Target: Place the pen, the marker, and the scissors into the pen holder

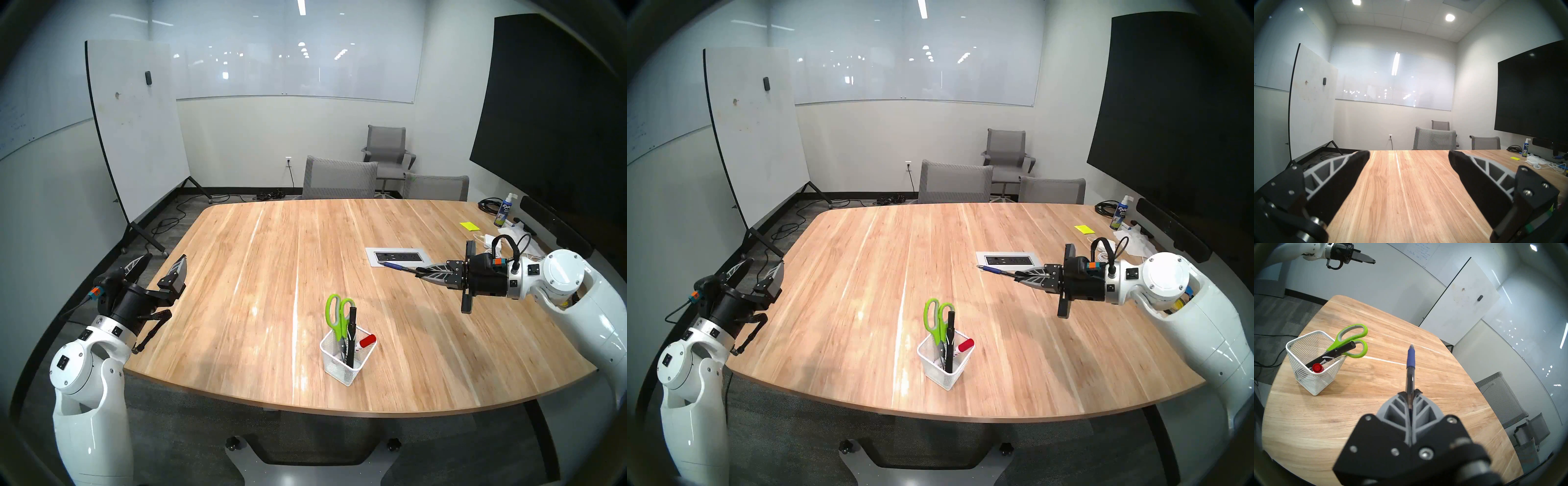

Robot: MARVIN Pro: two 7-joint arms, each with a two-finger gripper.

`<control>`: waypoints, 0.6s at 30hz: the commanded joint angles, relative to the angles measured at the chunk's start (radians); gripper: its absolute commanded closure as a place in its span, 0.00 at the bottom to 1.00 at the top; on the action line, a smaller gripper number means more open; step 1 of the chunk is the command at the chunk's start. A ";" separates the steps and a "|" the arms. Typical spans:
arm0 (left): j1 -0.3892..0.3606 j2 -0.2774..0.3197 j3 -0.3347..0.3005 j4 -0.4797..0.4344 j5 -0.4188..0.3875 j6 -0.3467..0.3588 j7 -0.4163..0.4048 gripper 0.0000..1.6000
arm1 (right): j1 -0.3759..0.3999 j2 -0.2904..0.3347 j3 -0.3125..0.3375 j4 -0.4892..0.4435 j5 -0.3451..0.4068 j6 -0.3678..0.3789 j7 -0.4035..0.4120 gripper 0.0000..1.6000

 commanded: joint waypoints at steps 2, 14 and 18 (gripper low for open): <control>-0.002 -0.001 0.002 -0.020 0.000 -0.002 0.000 0.00 | 0.040 0.093 0.017 -0.018 0.057 0.036 0.107 1.00; -0.002 -0.001 0.002 -0.020 0.000 -0.002 0.000 0.00 | 0.053 0.088 0.009 -0.032 0.048 0.046 0.128 1.00; -0.002 -0.001 0.002 -0.020 0.000 -0.002 0.000 0.00 | 0.050 0.101 -0.001 -0.038 0.052 0.043 0.103 1.00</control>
